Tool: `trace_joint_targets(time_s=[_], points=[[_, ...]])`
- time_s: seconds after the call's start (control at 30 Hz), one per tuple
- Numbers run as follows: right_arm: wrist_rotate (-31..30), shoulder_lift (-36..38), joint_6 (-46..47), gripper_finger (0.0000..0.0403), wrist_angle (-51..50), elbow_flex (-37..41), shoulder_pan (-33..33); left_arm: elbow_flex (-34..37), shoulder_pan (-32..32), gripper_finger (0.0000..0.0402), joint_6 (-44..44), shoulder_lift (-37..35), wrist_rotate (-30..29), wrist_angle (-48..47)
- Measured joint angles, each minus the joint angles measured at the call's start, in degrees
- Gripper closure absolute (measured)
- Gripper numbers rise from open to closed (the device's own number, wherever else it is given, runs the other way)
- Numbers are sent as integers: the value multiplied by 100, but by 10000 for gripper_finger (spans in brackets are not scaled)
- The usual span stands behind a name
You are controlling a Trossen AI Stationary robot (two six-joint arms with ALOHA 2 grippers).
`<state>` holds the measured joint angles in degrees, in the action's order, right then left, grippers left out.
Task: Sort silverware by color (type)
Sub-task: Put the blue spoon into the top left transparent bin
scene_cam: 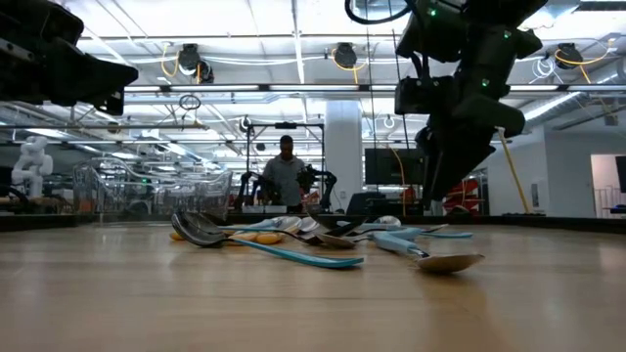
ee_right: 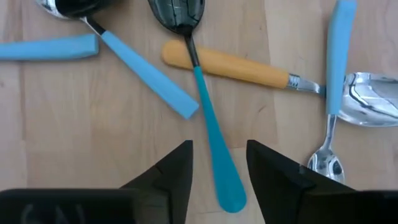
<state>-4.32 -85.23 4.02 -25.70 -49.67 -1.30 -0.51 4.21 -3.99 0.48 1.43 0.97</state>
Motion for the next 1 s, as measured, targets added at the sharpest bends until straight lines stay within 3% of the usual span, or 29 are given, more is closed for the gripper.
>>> trace_joint_targets(time_s=[0.3, 0.47, 1.0], points=[[-4, -97, -156, 216, 620, 0, 91, 0, 0, 394, -22, 0, 0, 2], [167, -316, -21, 216, 1361, 0, 94, 0, 0, 394, -83, 0, -4, 4], [-167, -921, 164, 216, 1551, -9, 69, 0, 0, 394, -103, 1, -4, 0]])
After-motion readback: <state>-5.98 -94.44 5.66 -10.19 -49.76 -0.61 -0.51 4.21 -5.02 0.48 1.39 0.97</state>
